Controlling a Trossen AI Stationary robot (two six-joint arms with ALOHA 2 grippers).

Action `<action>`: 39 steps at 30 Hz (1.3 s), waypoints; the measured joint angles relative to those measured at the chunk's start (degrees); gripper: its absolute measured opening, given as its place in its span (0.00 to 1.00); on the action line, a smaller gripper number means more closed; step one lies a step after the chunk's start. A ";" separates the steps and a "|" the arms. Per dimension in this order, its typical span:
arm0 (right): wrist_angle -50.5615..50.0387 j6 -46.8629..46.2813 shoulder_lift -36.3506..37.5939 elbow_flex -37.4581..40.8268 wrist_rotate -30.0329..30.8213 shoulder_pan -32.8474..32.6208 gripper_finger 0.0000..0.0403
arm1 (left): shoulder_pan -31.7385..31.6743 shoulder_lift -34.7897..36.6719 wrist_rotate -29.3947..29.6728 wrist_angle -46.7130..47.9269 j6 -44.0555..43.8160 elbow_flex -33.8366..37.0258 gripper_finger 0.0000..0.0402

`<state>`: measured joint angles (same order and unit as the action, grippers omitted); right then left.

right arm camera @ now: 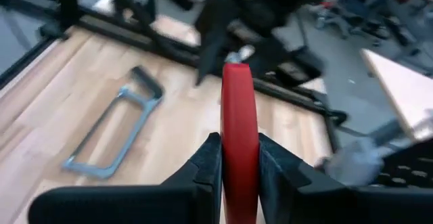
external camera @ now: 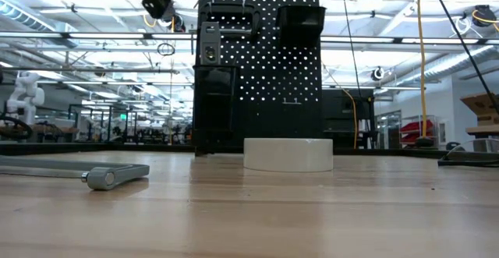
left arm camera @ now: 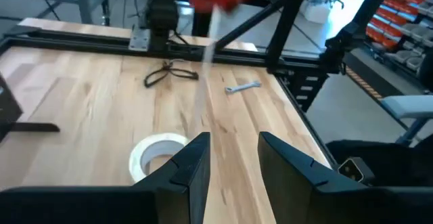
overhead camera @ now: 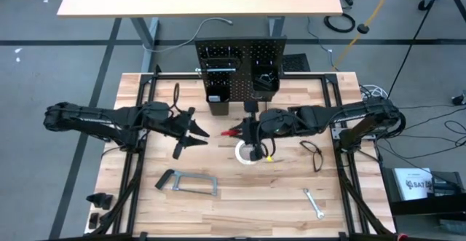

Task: Hang tools onto peg board
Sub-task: Put the red t handle screwdriver into the left black tool bin

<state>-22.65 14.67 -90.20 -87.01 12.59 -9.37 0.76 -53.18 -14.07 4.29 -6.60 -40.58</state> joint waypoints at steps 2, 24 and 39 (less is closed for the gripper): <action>-1.91 -1.28 0.05 -2.45 1.43 0.67 0.13 | 0.56 0.98 0.48 0.89 0.00 0.00 0.32; -14.49 -12.58 -0.47 -13.81 4.55 14.28 0.13 | 17.08 1.48 32.21 6.79 1.01 0.04 0.32; -11.67 -19.49 -4.41 -13.81 -2.37 20.64 0.13 | 18.85 1.46 40.22 7.00 5.74 0.04 0.32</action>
<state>-34.32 -4.82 -94.61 -100.82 10.22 11.27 19.62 -51.72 26.15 11.29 -0.86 -40.53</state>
